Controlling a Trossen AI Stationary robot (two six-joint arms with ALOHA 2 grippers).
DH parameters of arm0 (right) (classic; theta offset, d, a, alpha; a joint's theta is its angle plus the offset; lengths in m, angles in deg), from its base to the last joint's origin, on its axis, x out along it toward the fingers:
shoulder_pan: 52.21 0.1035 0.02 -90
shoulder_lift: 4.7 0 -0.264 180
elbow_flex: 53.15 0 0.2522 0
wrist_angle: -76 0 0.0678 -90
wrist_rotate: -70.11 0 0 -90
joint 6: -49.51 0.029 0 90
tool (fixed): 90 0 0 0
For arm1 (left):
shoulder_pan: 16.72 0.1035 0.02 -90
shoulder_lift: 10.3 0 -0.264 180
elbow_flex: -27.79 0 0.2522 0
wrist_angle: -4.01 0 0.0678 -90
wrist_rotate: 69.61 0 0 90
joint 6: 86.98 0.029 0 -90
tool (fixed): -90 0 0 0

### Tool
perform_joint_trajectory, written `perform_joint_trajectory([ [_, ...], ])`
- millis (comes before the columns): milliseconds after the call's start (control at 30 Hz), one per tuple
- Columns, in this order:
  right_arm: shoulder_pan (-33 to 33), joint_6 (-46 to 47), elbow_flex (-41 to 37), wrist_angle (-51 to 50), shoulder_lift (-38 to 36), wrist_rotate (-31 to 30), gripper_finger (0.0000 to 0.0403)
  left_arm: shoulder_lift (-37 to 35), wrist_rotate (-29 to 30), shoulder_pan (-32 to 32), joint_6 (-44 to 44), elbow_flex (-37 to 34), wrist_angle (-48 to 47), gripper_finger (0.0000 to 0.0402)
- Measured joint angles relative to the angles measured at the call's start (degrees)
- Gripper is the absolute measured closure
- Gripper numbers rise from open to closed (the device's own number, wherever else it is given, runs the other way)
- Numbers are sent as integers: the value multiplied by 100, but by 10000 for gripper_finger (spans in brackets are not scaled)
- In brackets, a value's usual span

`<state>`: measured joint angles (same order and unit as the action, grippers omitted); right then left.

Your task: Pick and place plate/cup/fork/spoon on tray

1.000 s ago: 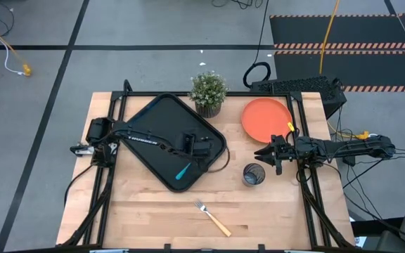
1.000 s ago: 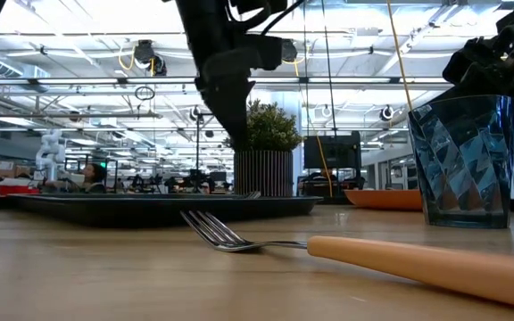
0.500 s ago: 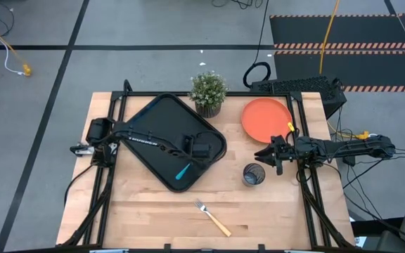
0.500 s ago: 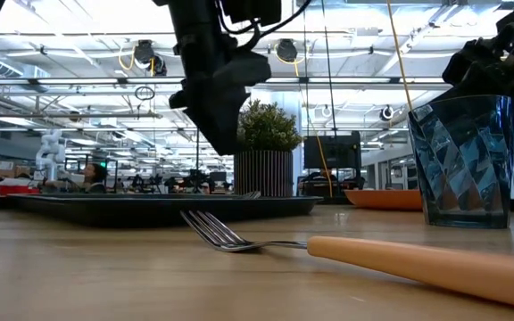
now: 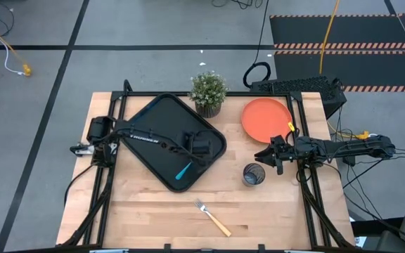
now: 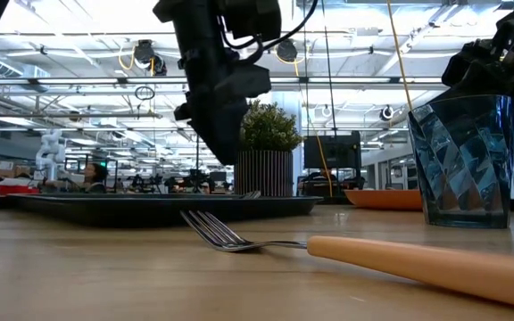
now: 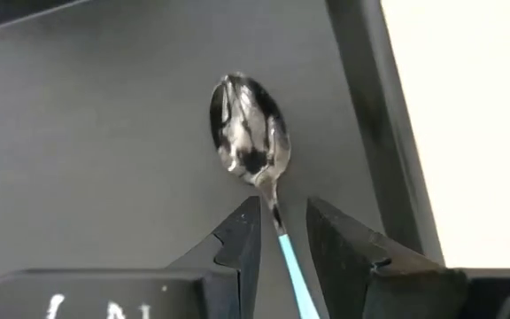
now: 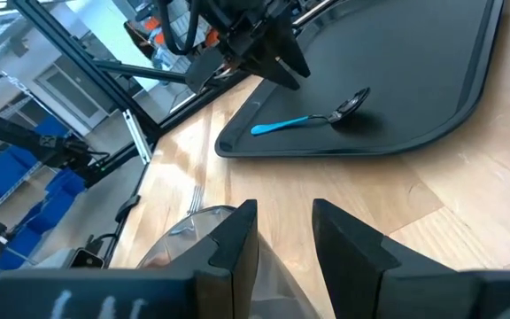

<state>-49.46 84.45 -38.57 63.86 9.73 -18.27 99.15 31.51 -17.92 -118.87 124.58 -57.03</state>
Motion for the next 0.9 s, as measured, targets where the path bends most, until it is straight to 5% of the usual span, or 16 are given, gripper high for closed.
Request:
perform_joint_trajectory([
  [533, 0, -64, 0, -9, 0, 13, 298, 11, -658, 157, -555, -969, 976, 305],
  [900, 0, -70, 0, -9, 0, 7, 298, 4, -495, 1, -702, -1161, 1027, 305],
])
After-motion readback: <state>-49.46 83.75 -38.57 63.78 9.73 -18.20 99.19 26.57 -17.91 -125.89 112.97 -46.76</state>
